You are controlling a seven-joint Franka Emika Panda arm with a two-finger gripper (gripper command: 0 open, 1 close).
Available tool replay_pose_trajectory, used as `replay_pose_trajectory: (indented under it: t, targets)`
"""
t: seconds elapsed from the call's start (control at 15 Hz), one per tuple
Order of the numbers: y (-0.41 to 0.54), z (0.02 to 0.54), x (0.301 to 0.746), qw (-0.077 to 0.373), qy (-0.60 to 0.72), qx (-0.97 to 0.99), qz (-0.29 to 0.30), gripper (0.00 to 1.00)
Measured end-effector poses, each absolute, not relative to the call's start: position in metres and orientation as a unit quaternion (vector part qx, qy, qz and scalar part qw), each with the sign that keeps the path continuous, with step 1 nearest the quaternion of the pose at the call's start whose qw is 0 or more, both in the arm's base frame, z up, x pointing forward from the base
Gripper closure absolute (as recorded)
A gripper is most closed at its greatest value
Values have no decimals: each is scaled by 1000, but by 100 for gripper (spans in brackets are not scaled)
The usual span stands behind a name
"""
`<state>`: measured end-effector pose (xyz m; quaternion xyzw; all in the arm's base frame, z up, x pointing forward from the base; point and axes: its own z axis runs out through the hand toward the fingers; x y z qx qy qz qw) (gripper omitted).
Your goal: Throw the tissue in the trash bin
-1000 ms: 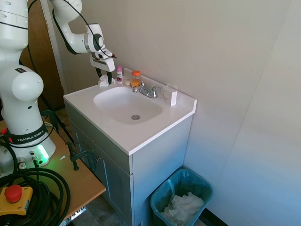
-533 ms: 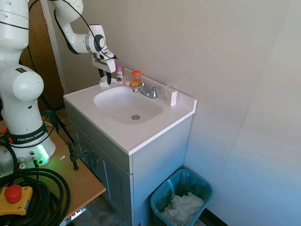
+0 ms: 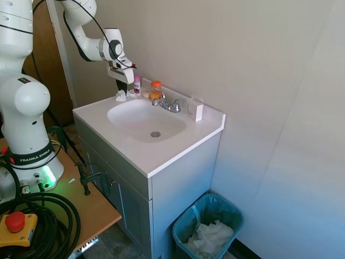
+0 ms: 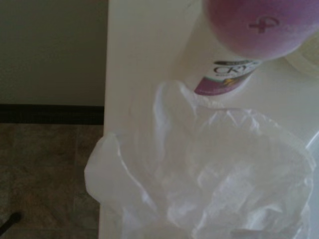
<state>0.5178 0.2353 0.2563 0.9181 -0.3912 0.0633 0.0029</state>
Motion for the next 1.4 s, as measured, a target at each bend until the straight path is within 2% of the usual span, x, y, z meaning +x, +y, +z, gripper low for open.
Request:
replay_pose_trajectory:
  t: [0.4, 0.6, 0.73, 0.87, 1.2, 1.4]
  targets:
    - [224, 264, 526, -8, -391, 919, 59, 100]
    - [169, 314, 539, -49, -417, 905, 69, 100]
    - [83, 351, 534, -77, -461, 880, 92, 100]
    - [-19, 374, 507, -100, -507, 849, 109, 100]
    - [-223, 411, 380, -129, -596, 780, 138, 100]
    - [-298, 419, 349, -130, -657, 727, 155, 100]
